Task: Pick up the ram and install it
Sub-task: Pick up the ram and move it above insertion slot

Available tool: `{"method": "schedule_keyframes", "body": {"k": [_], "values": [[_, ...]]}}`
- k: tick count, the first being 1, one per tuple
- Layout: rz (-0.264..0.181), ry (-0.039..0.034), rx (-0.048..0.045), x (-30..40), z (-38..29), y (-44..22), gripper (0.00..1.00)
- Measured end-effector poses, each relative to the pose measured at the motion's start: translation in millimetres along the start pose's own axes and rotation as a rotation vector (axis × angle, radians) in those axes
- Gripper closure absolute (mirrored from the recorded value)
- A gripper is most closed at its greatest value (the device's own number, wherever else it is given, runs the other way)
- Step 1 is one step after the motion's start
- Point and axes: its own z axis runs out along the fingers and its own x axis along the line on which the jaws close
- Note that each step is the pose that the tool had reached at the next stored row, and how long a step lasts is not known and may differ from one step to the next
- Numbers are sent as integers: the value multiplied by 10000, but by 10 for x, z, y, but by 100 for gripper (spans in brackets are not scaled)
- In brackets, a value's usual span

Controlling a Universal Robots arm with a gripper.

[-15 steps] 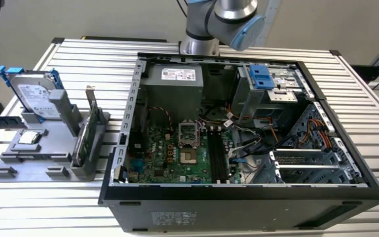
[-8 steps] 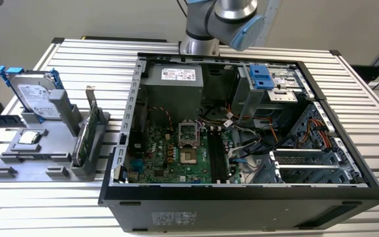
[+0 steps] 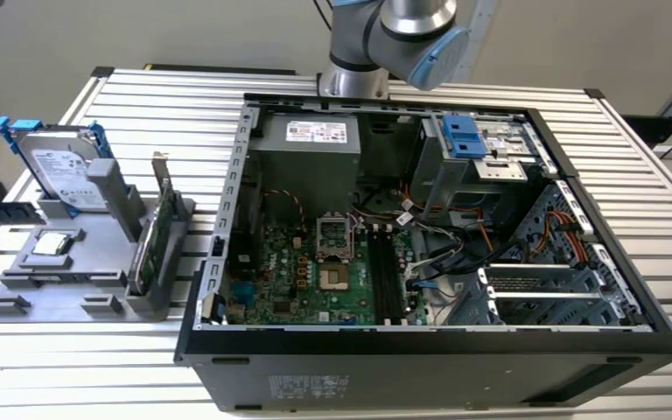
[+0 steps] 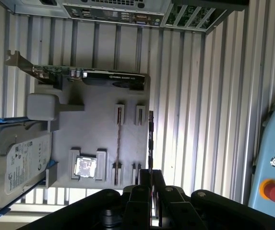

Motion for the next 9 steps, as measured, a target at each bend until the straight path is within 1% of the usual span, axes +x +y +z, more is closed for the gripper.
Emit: {"method": "schedule_keyframes", "body": {"k": [5, 9], "values": [[0, 0, 1, -1, -23, 0, 100], [0, 0, 0, -4, -61, 1, 100]]}}
